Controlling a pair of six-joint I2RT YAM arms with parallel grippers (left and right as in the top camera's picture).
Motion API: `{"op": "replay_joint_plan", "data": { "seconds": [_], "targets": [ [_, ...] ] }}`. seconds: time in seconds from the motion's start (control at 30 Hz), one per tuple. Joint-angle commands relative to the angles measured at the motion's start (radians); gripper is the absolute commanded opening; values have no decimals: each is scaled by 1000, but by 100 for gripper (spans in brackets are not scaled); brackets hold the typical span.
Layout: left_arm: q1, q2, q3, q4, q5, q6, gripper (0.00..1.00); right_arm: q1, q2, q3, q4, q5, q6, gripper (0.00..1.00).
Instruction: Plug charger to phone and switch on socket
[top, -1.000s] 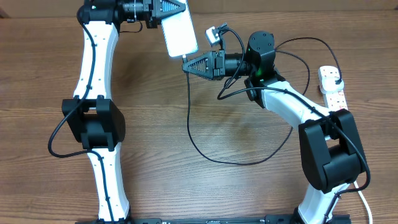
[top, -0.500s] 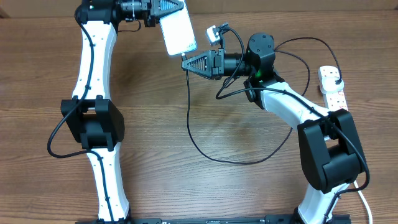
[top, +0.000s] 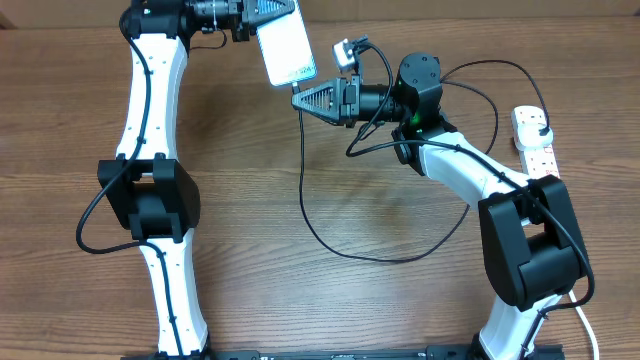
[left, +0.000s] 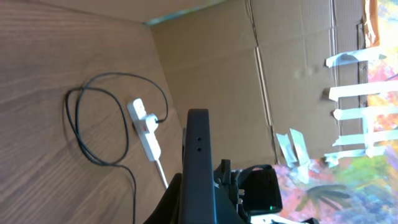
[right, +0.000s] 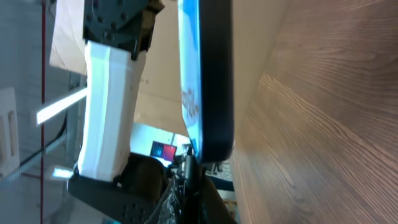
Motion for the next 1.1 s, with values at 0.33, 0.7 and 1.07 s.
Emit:
{"op": "replay_joint_plan", "data": {
  "seconds": [0.33, 0.7, 1.07],
  "targets": [
    [-48, 6, 19, 95, 152, -130, 4, -15, 1, 23, 21, 312, 77, 4],
    [-48, 6, 19, 98, 186, -130, 4, -15, 1, 23, 21, 230, 0, 4],
    [-48, 6, 19, 98, 187, -139, 4, -38, 1, 23, 21, 141, -45, 4]
  ]
}}
